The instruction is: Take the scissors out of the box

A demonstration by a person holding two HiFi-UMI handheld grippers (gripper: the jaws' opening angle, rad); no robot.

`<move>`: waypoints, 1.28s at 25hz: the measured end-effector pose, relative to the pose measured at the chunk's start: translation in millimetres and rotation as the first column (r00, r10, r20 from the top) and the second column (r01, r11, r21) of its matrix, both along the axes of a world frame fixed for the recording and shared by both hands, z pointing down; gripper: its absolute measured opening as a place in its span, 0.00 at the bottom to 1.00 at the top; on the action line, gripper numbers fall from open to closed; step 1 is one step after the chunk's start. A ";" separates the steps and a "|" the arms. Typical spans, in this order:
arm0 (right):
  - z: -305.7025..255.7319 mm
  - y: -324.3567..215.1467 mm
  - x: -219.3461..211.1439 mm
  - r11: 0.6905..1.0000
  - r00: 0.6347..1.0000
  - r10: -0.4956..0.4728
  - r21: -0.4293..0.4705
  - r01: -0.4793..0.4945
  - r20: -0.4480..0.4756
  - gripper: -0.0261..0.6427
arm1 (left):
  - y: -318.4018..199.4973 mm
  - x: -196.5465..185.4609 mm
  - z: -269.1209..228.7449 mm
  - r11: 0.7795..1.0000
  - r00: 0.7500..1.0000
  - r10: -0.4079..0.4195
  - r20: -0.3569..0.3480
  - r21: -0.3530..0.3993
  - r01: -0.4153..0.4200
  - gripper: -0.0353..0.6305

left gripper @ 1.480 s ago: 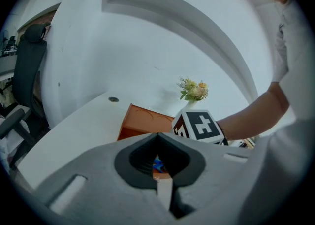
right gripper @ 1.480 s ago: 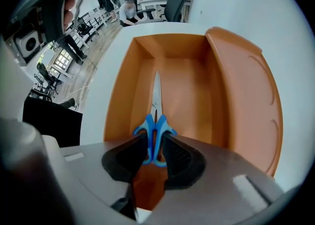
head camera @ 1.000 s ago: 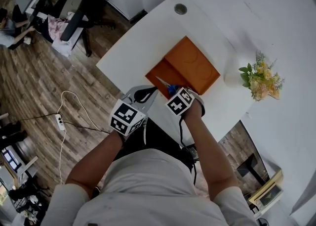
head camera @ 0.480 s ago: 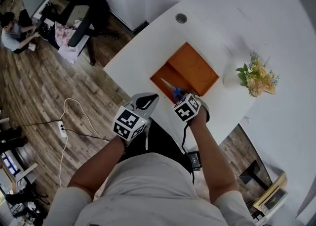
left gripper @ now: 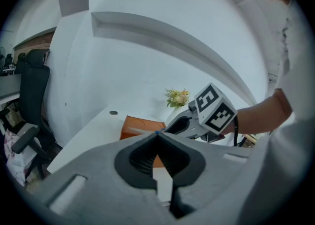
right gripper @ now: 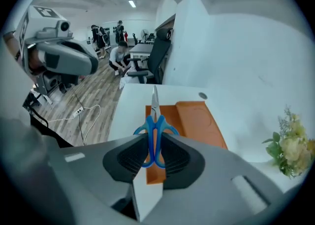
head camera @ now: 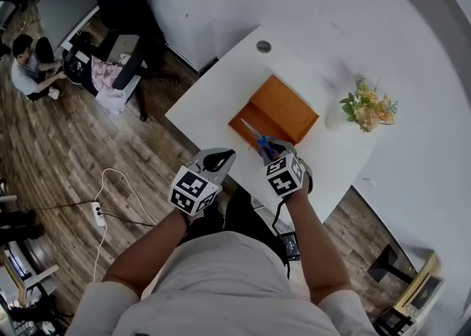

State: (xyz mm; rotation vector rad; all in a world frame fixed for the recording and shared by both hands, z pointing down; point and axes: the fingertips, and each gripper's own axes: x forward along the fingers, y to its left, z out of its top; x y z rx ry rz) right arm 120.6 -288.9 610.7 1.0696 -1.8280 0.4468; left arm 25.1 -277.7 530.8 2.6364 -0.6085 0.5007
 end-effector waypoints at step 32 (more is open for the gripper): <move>-189.8 157.9 -39.7 0.866 0.949 0.082 0.449 -0.219 0.305 0.19 | 103.5 -26.5 -134.0 0.981 0.984 0.058 -0.168 0.192 -0.025 0.06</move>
